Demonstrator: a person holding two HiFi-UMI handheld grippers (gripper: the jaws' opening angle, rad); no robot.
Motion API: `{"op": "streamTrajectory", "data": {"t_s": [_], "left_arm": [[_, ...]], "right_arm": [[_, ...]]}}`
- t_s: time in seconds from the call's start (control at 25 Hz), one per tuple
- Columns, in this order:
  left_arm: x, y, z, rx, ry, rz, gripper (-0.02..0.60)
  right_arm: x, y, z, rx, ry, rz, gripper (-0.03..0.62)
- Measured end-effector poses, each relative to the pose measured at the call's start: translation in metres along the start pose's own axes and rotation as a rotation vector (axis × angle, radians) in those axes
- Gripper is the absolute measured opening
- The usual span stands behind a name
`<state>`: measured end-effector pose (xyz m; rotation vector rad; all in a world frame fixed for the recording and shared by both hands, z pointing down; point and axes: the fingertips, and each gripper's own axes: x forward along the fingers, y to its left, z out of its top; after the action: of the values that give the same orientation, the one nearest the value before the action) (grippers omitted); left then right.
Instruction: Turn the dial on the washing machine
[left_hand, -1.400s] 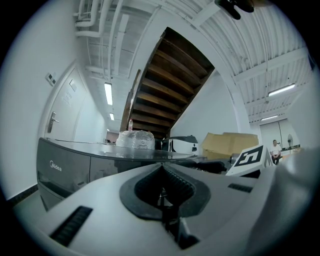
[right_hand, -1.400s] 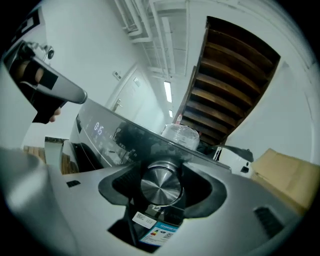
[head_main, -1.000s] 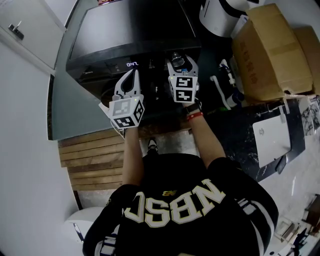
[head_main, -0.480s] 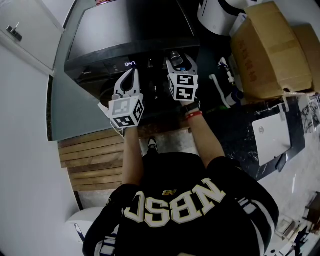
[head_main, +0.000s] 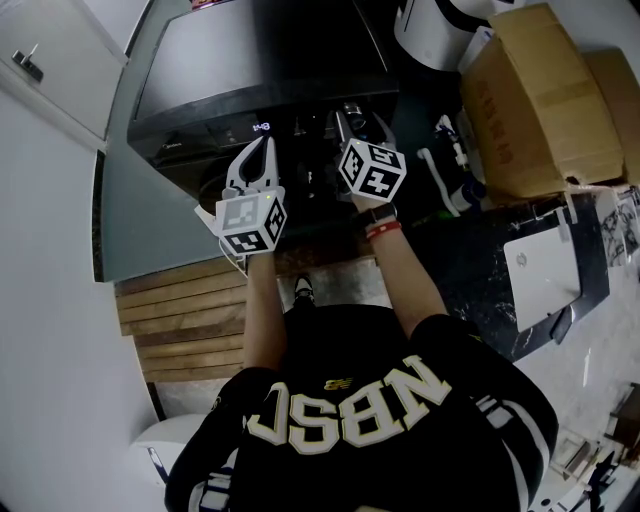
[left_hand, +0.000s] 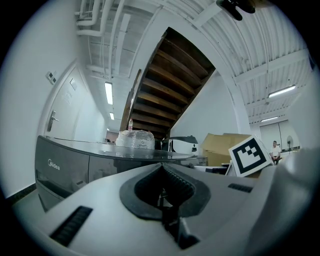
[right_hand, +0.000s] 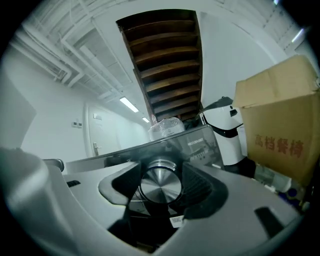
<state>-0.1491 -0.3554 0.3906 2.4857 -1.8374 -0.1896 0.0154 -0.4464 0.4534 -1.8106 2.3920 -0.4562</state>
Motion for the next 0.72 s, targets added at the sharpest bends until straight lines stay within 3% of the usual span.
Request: {"op": "streamTrajectory", "data": {"t_s": [0.16,0.48,0.72], "left_arm": [[0.0024,-0.0019,-0.0013,-0.001,0.002,-0.006,0.012],[0.0045,-0.0069,-0.003,-0.003,0.004,-0.016,0.012],[0.0062,-0.0063,-0.0031,-0.006,0.003,-0.017,0.012]], "right_arm": [[-0.0042,-0.003,0.0056,0.106,-0.007,-0.005,0.265],[-0.0056,-0.0022,0.0071,0.111,-0.007,-0.003,0.267],[-0.0033,-0.004,0.0032,0.222,-0.011,-0.01,0.267]]}}
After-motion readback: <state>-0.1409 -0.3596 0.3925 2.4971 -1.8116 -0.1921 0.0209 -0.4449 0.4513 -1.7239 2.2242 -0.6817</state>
